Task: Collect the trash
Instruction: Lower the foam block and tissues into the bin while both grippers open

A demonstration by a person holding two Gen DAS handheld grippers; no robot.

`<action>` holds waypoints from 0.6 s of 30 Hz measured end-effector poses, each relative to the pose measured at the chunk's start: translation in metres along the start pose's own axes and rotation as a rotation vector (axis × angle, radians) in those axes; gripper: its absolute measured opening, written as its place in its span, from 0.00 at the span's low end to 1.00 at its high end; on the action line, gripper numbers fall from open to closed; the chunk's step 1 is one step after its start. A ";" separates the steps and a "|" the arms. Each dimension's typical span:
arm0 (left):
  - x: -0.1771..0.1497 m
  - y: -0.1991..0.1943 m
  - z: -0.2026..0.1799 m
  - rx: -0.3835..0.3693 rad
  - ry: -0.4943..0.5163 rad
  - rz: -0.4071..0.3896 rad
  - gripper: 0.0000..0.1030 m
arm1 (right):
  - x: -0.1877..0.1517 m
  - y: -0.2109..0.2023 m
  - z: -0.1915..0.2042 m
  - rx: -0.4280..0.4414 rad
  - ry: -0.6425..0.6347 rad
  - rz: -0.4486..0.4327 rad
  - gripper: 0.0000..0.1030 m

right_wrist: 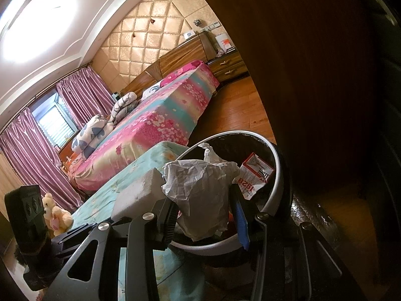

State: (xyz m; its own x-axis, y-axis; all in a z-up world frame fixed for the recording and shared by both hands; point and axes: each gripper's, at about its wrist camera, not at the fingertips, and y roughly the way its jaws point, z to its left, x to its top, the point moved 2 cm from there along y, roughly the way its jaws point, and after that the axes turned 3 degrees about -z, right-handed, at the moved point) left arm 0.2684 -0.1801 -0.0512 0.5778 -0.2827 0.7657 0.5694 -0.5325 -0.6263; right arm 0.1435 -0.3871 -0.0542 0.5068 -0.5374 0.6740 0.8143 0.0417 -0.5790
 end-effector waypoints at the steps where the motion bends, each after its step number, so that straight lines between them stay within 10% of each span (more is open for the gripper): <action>1: 0.000 0.000 0.000 0.000 0.000 0.000 0.21 | 0.001 0.001 -0.001 -0.002 0.000 0.001 0.39; 18: 0.006 0.009 -0.005 -0.002 0.010 0.008 0.21 | 0.003 0.008 -0.006 -0.017 -0.004 0.006 0.39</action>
State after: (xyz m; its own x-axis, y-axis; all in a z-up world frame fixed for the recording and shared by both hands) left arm 0.2733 -0.1907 -0.0515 0.5764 -0.2951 0.7621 0.5639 -0.5314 -0.6322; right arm 0.1494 -0.3935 -0.0592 0.5131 -0.5338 0.6721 0.8060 0.0304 -0.5911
